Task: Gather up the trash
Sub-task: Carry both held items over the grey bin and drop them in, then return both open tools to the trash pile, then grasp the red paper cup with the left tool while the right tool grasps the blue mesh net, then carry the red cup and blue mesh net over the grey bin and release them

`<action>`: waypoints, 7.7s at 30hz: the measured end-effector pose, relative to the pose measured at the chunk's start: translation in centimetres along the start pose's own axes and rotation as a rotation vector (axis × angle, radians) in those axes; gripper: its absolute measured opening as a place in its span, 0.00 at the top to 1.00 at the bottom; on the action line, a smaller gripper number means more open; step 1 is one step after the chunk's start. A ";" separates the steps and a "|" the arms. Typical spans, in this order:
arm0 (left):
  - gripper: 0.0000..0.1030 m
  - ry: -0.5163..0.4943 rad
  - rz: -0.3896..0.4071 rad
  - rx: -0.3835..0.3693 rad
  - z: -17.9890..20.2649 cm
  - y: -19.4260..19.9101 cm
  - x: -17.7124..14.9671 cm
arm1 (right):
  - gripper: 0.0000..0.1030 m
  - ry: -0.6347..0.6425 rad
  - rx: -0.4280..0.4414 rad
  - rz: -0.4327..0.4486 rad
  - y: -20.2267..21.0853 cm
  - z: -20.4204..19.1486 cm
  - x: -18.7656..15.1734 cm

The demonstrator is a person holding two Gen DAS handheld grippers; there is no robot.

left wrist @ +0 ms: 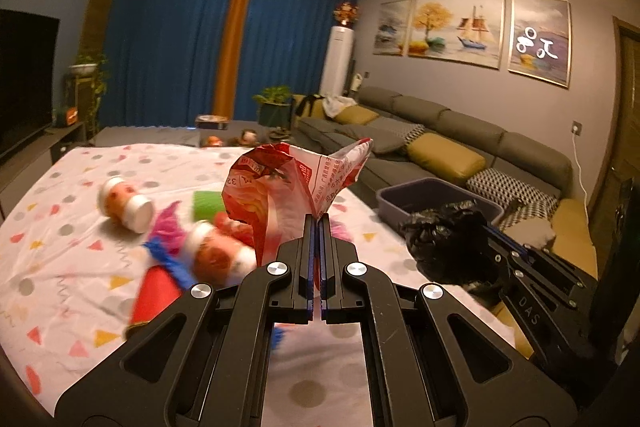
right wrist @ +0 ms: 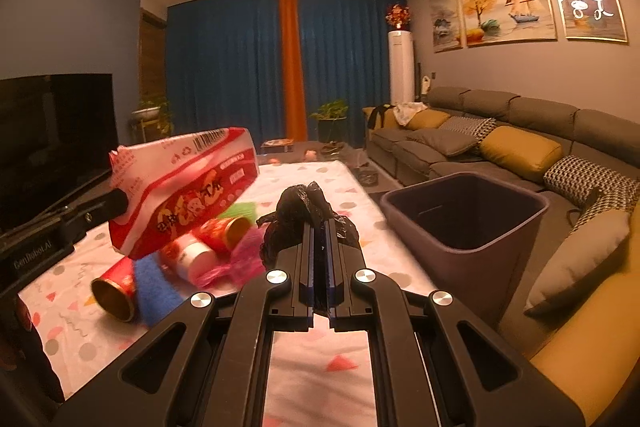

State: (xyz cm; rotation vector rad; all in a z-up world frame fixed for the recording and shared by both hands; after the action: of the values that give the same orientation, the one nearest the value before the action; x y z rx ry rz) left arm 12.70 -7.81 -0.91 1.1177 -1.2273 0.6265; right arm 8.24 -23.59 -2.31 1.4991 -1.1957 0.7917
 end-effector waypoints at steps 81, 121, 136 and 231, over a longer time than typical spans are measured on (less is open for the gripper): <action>0.21 0.031 -0.073 -0.067 8.4 -13.0 3.2 | 0.18 -0.090 -0.260 0.116 -5.0 13.8 5.8; 0.27 0.112 -0.167 0.265 -10.0 5.4 -9.3 | 0.18 0.057 0.107 -0.082 -1.5 -9.2 -5.6; 0.68 0.069 -0.363 0.191 -10.8 -0.3 -9.7 | 0.18 0.102 0.124 -0.148 -3.4 -10.4 -7.0; 0.98 -0.083 -0.076 -0.215 9.7 -15.2 6.5 | 0.92 -0.139 -0.207 0.090 -5.2 11.7 6.8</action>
State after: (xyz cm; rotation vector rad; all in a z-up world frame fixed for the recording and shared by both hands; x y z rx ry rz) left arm 23.76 -23.45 -0.17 1.0129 -1.2847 0.3837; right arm 14.02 -36.75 -0.79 1.3543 -1.4124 0.6100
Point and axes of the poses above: each gripper's, at about its wrist camera, not at the fingertips, and y roughly against the way its jaws point, z to its right, x to its top, the point moved 1 cm from there along -y, roughly the way its jaws point, and after that the axes turned 14 degrees about -y, right-handed, at the moved point
